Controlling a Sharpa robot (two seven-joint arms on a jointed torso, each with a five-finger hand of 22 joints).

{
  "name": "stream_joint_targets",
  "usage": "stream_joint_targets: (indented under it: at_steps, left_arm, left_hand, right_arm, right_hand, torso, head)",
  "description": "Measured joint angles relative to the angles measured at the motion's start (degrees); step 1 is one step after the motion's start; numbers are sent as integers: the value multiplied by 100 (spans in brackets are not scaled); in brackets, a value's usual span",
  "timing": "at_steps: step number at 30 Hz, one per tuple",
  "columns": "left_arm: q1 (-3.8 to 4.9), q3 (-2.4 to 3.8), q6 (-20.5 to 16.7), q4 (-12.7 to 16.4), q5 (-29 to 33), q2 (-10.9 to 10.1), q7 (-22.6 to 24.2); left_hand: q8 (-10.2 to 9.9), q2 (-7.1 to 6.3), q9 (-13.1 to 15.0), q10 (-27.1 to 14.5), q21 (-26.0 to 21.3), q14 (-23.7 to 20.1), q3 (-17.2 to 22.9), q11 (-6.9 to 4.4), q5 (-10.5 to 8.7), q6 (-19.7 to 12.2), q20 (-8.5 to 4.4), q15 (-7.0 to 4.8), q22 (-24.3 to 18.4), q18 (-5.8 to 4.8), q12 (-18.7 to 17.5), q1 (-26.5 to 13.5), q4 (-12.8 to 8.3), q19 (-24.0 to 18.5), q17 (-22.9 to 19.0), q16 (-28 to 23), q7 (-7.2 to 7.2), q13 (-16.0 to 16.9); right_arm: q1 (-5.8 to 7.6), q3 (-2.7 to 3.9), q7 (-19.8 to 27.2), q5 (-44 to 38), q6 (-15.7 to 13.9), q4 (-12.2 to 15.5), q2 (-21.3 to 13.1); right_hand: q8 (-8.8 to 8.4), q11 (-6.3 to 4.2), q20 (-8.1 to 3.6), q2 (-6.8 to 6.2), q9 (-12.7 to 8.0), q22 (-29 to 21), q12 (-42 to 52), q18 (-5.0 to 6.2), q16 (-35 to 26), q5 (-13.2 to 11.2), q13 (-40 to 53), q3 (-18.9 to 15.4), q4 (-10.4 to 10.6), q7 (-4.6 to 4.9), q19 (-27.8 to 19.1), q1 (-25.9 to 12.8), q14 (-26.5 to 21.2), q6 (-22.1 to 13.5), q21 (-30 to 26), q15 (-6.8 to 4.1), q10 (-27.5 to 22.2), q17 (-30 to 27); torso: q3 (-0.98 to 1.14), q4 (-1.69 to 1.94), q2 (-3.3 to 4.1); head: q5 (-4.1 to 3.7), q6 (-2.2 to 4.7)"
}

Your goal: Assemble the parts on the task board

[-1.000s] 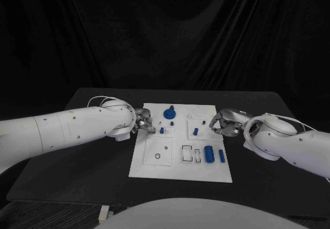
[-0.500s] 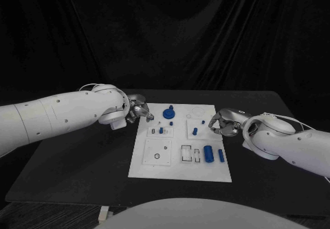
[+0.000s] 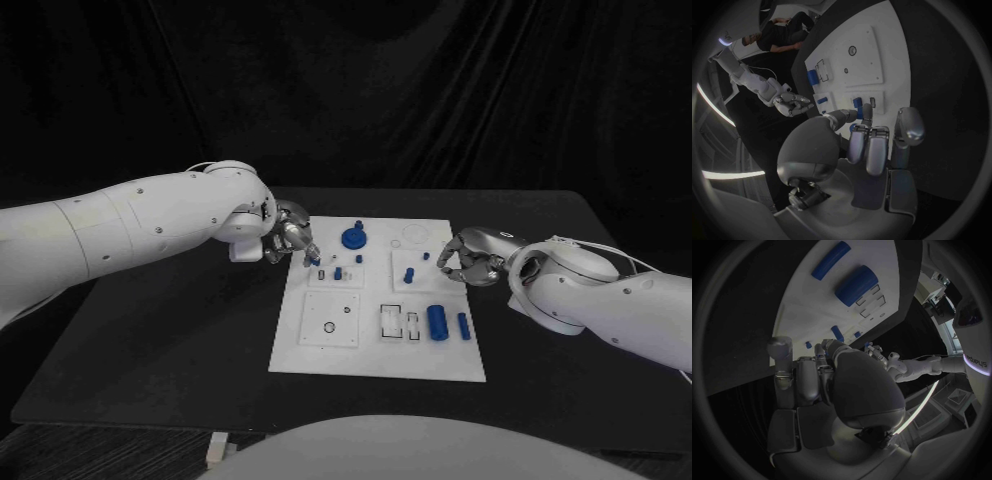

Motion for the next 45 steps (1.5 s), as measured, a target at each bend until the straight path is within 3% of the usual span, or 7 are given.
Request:
stream_joint_targets:
  at_steps: [9,14,27,45]
  left_arm:
    - [-5,2,200,-317,13,287,-296]
    - [-80,2,226,-352,1,394,-513]
    - [-266,-1,-83,-336,-321,466,-720]
    - [-319,0,-330,-345,-520,546,-766]
  left_hand:
    - [11,-32,65,65,122,0,0,1,33,-9,5,0,0,1,50,32,0,61,0,38,9,0]
    - [10,-38,-43,95,152,0,-19,-29,-75,-9,2,0,0,1,93,38,-19,64,0,38,9,0]
    - [-124,-37,-184,174,267,0,-49,-31,-124,-9,-19,0,0,0,160,38,-49,187,-1,64,8,0]
    - [-146,-27,-211,174,266,0,-49,-31,-142,-9,-19,-1,0,0,159,48,-49,186,-1,64,8,0]
  right_arm:
    - [0,0,0,0,-1,-10,31]
    - [0,0,1,0,-2,-16,32]
    - [0,0,2,0,-4,-16,28]
    - [-1,0,1,1,-2,-14,27]
  right_hand:
    - [0,0,0,0,0,-1,0,0,0,0,0,0,0,0,0,0,0,0,0,0,0,0]
    - [0,0,0,0,0,-1,0,0,0,0,0,0,0,0,0,0,0,0,0,0,0,0]
    - [0,0,0,0,-1,-1,0,0,0,0,0,0,0,0,0,0,0,0,1,0,0,1]
    - [0,0,0,-1,-1,-2,0,0,0,0,0,0,0,0,0,1,0,0,1,0,0,1]
  torso:
    - [-4,-2,-4]
    - [-7,-2,-5]
    - [-10,1,-3]
    - [-1,6,-7]
  head:
    - [11,0]
    - [20,0]
    - [19,0]
    - [29,0]
